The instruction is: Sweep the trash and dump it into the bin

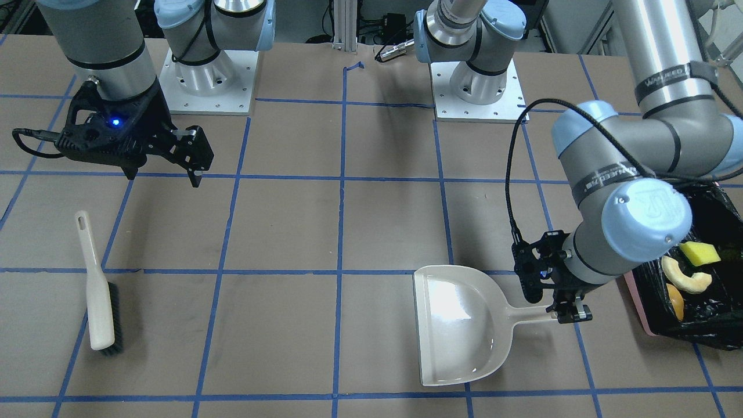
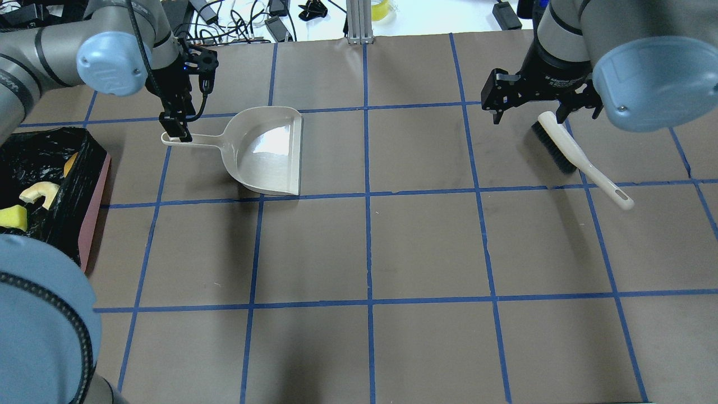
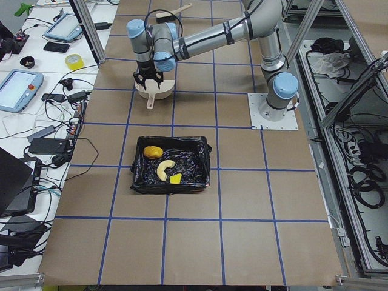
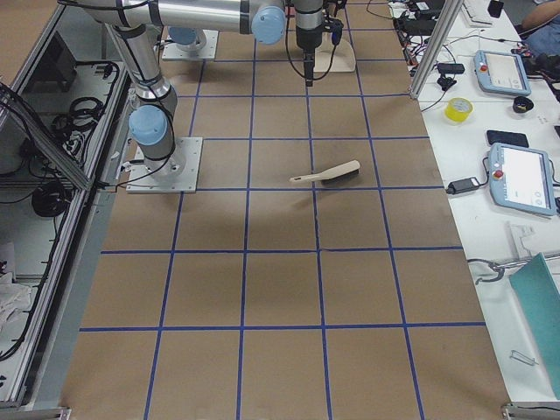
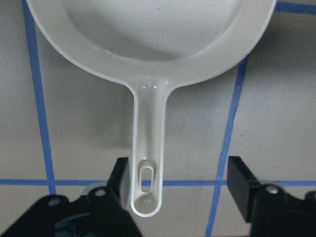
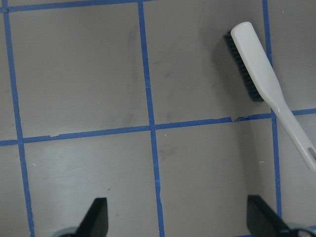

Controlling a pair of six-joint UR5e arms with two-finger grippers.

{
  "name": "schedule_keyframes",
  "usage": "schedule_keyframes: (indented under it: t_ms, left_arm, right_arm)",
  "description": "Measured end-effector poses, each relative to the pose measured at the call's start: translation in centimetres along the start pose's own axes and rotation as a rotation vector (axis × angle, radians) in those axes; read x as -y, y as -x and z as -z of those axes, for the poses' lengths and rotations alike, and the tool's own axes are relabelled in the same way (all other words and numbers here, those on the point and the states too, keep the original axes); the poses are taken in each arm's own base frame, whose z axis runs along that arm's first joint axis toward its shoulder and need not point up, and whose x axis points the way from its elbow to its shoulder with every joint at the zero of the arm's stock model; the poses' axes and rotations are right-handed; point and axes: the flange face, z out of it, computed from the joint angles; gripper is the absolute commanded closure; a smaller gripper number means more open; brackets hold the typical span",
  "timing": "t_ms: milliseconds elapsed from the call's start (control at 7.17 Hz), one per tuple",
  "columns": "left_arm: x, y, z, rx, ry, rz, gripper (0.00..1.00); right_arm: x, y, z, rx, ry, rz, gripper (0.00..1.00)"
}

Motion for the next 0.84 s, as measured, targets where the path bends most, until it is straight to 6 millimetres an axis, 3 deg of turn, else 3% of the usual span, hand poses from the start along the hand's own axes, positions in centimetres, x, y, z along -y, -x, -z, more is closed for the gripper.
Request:
schedule_keyframes:
  t_ms: [139,279,418,558,697,837]
  left_arm:
    - [0.7,-2.3,3.6,0.004,-0.004,0.101,0.21]
    - [2.9,-5.0,7.0,0.026,-0.007,0.219,0.18]
    - [5.6,-7.6,9.5,0.049,-0.018,0.369,0.00]
    - [7.8,-10.1,11.4,0.048,-0.073,0.599,0.00]
    - [8.7,-12.0,12.9,0.012,-0.135,0.797,0.00]
    - [7.8,-13.4,14.1,-0.008,-0.151,0.921,0.00]
  right_arm:
    - [0.0,0.0,-0.1,0.000,0.002,0.003,0.00]
    - [0.0,0.0,-0.1,-0.001,0.004,0.003,0.00]
    - [0.0,0.0,-0.1,-0.001,0.003,0.002,0.00]
    - [0.0,0.0,0.0,-0.001,0.002,0.000,0.00]
    - [0.0,0.0,0.0,0.001,0.000,-0.001,0.00]
    - [0.0,0.0,0.0,0.002,0.000,-0.002,0.00]
